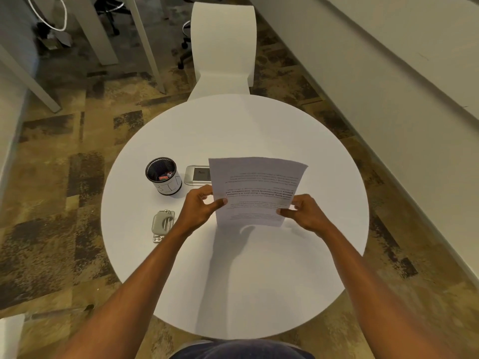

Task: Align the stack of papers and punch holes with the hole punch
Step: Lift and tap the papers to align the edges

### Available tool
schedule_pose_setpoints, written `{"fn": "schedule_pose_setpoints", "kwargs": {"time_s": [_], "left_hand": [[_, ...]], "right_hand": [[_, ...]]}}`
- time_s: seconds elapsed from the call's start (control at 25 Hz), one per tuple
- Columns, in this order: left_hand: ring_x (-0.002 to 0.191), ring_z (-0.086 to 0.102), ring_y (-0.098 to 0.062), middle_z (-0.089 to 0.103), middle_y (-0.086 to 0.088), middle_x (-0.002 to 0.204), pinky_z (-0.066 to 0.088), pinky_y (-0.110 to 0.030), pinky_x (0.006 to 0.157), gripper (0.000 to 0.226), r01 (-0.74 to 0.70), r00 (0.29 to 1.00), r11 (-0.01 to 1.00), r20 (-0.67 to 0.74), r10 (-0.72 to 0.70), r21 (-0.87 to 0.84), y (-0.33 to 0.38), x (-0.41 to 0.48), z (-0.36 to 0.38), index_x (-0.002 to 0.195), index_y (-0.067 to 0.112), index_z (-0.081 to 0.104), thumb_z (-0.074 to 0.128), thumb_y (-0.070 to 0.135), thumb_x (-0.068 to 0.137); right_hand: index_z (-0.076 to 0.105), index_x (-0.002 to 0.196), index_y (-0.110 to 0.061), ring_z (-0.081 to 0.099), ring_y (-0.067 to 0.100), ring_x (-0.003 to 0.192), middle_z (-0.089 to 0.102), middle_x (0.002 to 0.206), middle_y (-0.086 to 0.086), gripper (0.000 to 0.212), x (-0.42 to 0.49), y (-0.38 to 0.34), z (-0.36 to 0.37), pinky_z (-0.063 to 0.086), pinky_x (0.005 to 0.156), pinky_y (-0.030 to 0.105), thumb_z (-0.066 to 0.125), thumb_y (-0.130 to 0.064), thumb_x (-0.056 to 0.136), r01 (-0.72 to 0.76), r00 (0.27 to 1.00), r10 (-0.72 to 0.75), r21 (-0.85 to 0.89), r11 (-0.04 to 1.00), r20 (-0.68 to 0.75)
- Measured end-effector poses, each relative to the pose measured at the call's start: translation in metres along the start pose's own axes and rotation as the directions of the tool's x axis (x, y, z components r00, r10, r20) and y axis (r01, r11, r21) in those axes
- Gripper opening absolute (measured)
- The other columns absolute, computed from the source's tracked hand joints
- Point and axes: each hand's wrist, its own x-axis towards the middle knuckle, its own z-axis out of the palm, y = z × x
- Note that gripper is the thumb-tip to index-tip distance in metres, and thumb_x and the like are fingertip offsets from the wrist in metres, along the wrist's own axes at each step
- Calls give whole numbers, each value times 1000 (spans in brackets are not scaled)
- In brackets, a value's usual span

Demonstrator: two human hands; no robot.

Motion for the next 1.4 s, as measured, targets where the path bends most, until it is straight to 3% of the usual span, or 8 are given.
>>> {"fn": "schedule_pose_setpoints", "kwargs": {"time_s": [0.28, 0.48, 0.64, 0.76, 0.92, 1.04, 1.16, 1.4], "left_hand": [[96, 62, 7, 71, 15, 108, 44, -27, 90, 27, -4, 1000, 1000, -12, 4, 17, -2, 4, -2, 107, 26, 70, 75, 22, 80], [106, 61, -5, 70, 7, 114, 46, -44, 99, 37, 56, 998, 996, -3, -56, 71, -2, -2, -3, 111, 19, 69, 78, 29, 77], [108, 61, -9, 65, 4, 118, 48, -46, 99, 51, 6, 994, 1000, -112, -6, -1, 15, 2, -19, 121, 18, 60, 80, 25, 74], [121, 53, -13, 52, -3, 136, 45, -35, 103, 81, -54, 958, 995, -284, 29, -81, 30, 11, -45, 142, 19, 39, 79, 29, 73], [130, 41, -7, 39, 3, 147, 36, -24, 106, 92, -261, 916, 939, -250, 315, 225, 62, 18, -61, 145, 18, 33, 81, 41, 69], [132, 39, -11, 46, 5, 141, 26, -25, 111, 86, -490, 845, 728, 55, 532, 480, 88, 22, -43, 139, 16, 43, 74, 56, 70], [129, 44, -18, 53, -1, 138, 25, -33, 111, 74, -497, 865, 619, 284, 414, 608, 96, 24, -21, 136, 21, 48, 69, 57, 75], [80, 64, -31, 76, -8, 89, 41, -33, 77, 13, -419, 902, 662, 198, 384, 621, 81, 27, -28, 96, 12, 74, 68, 17, 86]], "right_hand": [[71, 111, -28, 63, -10, 92, 69, 111, -15, 30, 2, 9, -5, 43, 85, 14, 72, -17, 84, 9, 999, -8, 16, 1000, -40], [71, 111, -8, 67, 22, 102, 71, 113, 5, 25, 1, 4, 7, 55, 89, 37, 70, -13, 87, 0, 996, 7, 80, 997, -88], [78, 92, -10, 72, 19, 80, 77, 92, 11, 10, 4, -25, -14, 55, 71, 33, 71, -15, 86, 60, 985, -46, 82, 995, -166], [78, 88, -12, 72, 21, 73, 77, 84, 9, 11, 5, -51, -46, 54, 65, 34, 68, -16, 87, 128, 978, -138, -72, 989, -154], [75, 101, -24, 68, 15, 73, 74, 96, 1, 17, 13, -81, -70, 60, 66, 35, 62, -22, 90, 148, 985, -172, -443, 884, -15], [71, 111, -26, 64, 18, 72, 73, 107, 1, 24, 22, -97, -66, 57, 63, 28, 61, -26, 89, 158, 987, -135, -625, 764, 85], [70, 114, -25, 63, 17, 68, 72, 110, 1, 27, 26, -112, -57, 52, 59, 20, 62, -27, 88, 206, 979, -157, -643, 737, 133], [74, 102, -23, 60, 14, 67, 73, 102, 0, 18, 23, -118, -59, 52, 59, 23, 67, -25, 86, 230, 973, -179, -641, 732, 145]]}}
